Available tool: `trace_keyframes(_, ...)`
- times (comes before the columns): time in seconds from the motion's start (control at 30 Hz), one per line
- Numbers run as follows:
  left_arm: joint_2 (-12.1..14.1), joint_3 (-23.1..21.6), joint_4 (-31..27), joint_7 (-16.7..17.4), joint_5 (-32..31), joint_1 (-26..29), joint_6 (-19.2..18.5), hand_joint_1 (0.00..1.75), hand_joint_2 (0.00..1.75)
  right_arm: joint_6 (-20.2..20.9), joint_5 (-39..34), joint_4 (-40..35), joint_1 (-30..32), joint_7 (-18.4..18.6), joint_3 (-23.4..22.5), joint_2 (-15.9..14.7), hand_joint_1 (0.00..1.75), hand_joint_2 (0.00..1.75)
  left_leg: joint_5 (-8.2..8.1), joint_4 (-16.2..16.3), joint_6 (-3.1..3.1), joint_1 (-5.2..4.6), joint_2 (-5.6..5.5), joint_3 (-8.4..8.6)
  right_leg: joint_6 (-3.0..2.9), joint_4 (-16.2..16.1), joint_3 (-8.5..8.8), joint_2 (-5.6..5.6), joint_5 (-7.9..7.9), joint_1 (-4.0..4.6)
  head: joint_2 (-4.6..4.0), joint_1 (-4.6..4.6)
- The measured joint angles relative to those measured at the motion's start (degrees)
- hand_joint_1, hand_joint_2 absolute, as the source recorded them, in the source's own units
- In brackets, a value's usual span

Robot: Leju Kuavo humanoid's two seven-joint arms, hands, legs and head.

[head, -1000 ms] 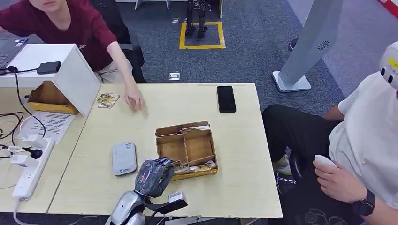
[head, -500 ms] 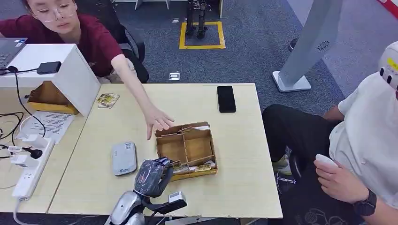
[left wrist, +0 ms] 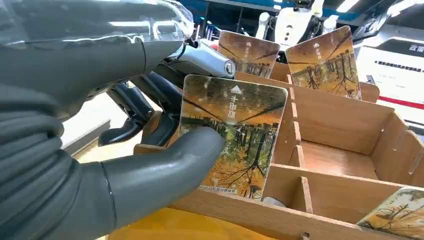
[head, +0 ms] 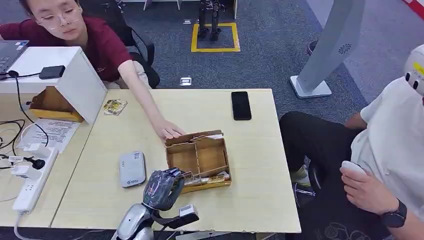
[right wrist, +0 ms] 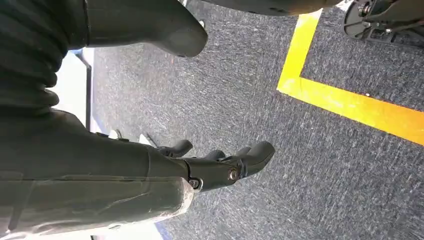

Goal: Pass the card to the sensor for recognition and then transmit it.

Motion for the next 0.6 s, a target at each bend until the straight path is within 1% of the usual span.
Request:
trace_keyframes(0.17, 0.0, 0.0, -0.1, -0.1, 0.0, 0.0, 0.0, 1.75, 1.75, 0.0, 0.0, 0.0, 0.0, 0.0, 0.0, 0.0, 0.00, 1.75, 0.00, 0.0, 0.00, 0.00, 0.00, -0.01, 0.00, 0.0, -0.01, 0.00, 0.00, 0.00, 0.00, 0.00)
trace_keyframes(0.47, 0.2, -0.7, -3.3, -0.2, -0.3, 1.4, -0.2, 1.75, 1.75, -0.1, 0.0, 0.0, 0.0, 0.0, -0.2, 0.0, 0.00, 1.75, 0.00, 0.0, 0.00, 0.00, 0.03, -0.06, 0.00, 0.0, -0.08, 0.02, 0.00, 0.00, 0.00, 0.00)
trace_keyframes(0.6, 0.4, -0.9, -3.7, 0.5, -0.5, 1.5, -0.4, 1.75, 1.75, -0.1, 0.0, 0.0, 0.0, 0.0, -0.3, 0.0, 0.00, 1.75, -0.01, 0.0, 0.00, 0.00, 0.03, -0.09, 0.00, 0.0, -0.11, 0.02, -0.01, 0.00, 0.00, 0.00)
